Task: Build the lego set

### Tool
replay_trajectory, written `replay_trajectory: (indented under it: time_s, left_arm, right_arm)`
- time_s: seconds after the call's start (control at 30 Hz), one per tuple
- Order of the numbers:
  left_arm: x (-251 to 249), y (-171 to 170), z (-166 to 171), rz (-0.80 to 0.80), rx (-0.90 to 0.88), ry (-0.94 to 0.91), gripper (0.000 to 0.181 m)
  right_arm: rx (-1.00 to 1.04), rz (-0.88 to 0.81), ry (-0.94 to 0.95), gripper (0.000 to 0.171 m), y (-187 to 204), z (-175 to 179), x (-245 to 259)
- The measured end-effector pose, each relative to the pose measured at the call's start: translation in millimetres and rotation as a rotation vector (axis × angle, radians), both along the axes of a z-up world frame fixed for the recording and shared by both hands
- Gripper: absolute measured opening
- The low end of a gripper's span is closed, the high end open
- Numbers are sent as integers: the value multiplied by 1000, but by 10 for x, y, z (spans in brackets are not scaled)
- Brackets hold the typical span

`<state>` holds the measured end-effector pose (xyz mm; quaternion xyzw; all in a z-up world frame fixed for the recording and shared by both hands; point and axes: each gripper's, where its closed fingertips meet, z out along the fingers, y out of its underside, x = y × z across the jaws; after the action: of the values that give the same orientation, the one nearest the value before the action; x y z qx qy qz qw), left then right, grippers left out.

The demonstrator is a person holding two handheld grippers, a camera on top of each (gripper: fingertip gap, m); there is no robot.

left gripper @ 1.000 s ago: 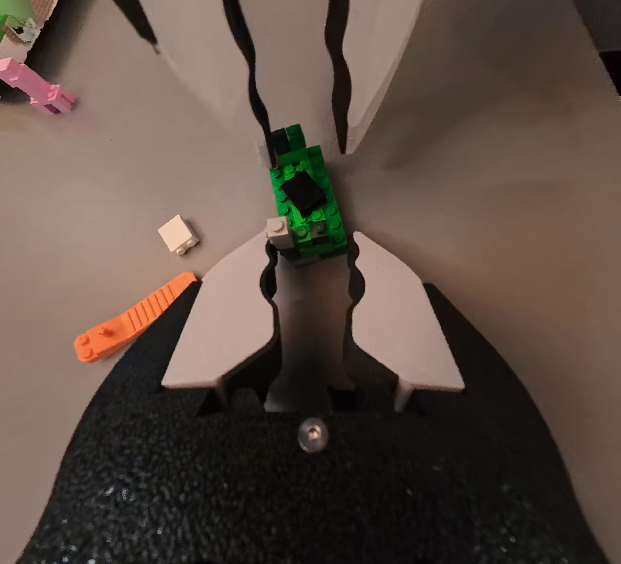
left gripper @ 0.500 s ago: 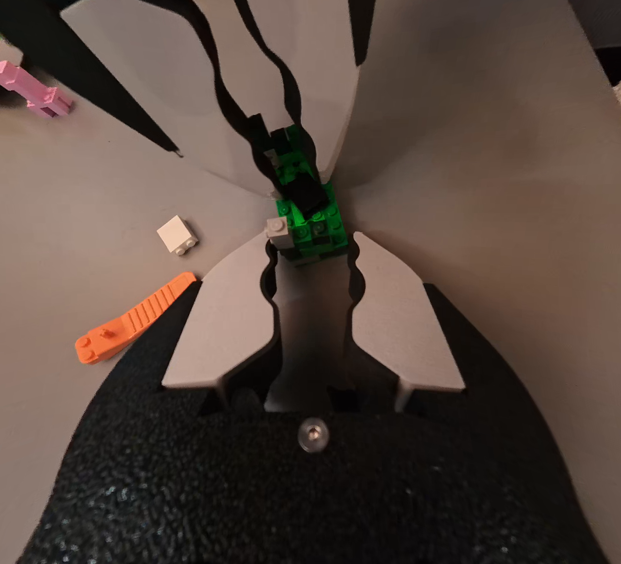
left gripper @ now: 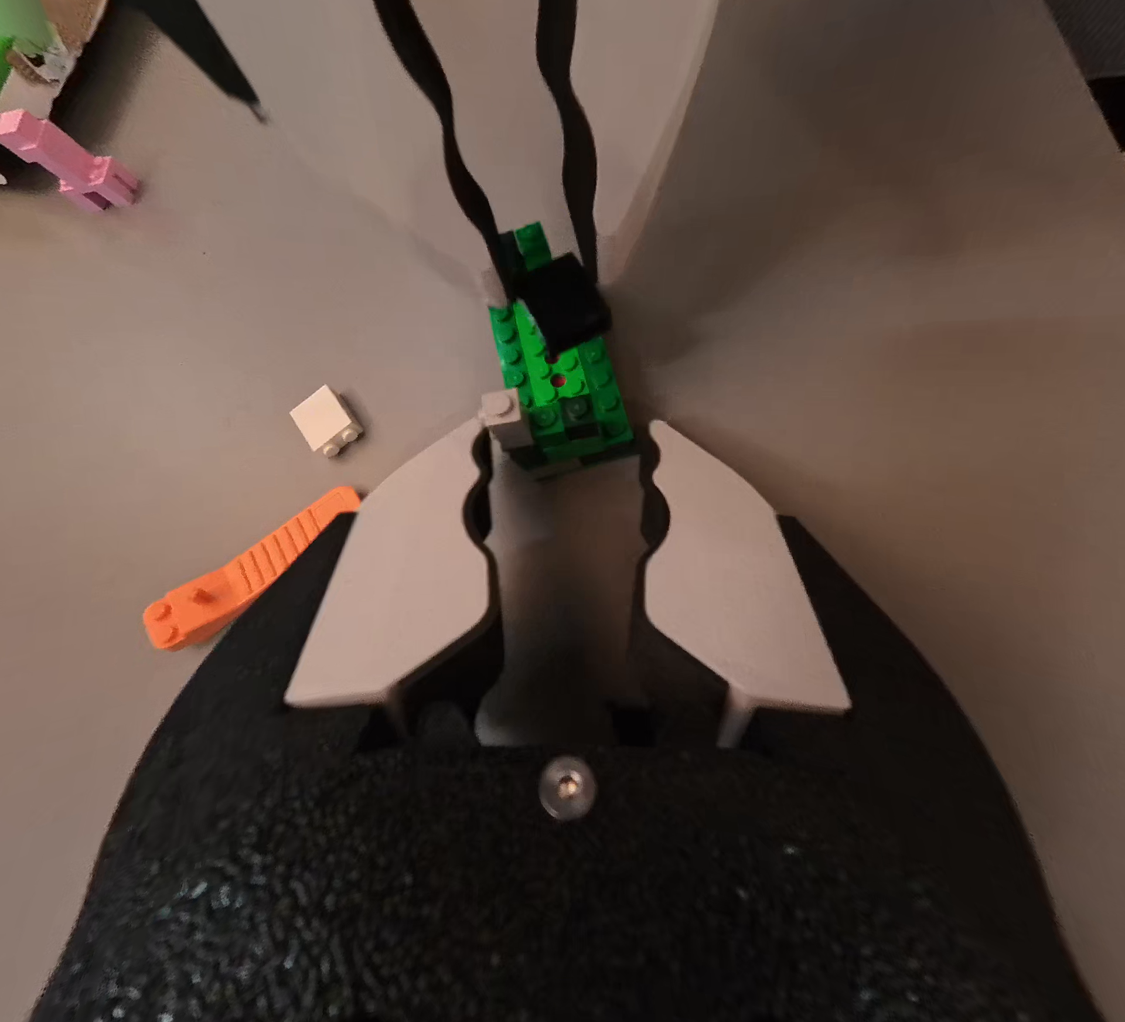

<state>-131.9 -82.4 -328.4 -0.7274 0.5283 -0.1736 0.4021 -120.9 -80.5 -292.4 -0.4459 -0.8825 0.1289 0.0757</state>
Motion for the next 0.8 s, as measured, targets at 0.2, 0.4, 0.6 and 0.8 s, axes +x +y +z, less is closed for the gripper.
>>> replay_trajectory:
  time_s: [0.2, 0.4, 0.6, 0.8]
  left_arm:
    - [-108, 117, 387, 87, 111, -150, 73]
    - [-63, -9, 970, 71, 369, -225, 49]
    - [-52, -62, 944, 72, 394, -162, 30]
    - [-110, -68, 1080, 86, 470, -236, 16]
  right_arm:
    - [76, -76, 66, 17, 69, 302, -14]
    - [85, -127, 112, 17, -65, 460, -118]
    - [85, -134, 128, 17, -138, 505, -177]
    - [75, -169, 245, 17, -123, 655, -274]
